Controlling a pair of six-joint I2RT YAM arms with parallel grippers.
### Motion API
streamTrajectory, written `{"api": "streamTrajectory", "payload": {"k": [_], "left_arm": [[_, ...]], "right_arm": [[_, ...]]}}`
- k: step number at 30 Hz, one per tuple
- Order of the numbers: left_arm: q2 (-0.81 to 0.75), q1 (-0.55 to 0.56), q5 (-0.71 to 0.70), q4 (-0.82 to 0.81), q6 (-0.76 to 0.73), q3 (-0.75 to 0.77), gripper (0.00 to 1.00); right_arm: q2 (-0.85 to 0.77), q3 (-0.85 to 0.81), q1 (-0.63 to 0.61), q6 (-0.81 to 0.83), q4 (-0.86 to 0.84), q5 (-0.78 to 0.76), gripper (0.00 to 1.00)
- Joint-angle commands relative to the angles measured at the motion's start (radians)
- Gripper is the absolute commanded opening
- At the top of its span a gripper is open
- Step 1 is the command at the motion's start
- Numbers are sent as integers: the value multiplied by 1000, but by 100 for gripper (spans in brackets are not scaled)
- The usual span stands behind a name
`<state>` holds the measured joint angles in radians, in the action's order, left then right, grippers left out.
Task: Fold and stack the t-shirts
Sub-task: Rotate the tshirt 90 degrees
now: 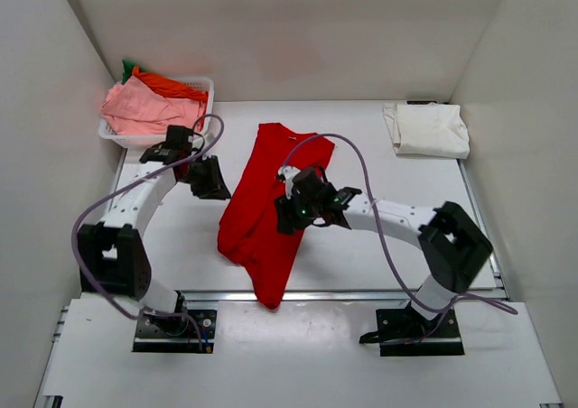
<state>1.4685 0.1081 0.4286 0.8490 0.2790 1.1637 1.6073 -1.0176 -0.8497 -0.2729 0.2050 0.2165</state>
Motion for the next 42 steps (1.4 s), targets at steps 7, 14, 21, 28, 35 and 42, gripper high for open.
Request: {"api": "streamTrajectory", "payload": {"k": [7, 14, 21, 28, 35, 42], "left_arm": [[416, 136, -43, -116, 81, 258, 26], [699, 196, -76, -1, 92, 548, 22], [1091, 228, -18, 214, 140, 1176, 22], [1150, 191, 139, 231, 210, 1660, 21], [688, 183, 65, 181, 141, 1149, 27], [143, 30, 165, -294, 271, 151, 19]], "right_arm": [[310, -219, 90, -136, 66, -130, 36], [500, -412, 256, -60, 341, -198, 40], [785, -974, 426, 49, 663, -210, 42], [751, -1150, 419, 185, 607, -258, 49], [389, -720, 264, 247, 406, -391, 58], [4, -125, 115, 120, 125, -396, 43]]}}
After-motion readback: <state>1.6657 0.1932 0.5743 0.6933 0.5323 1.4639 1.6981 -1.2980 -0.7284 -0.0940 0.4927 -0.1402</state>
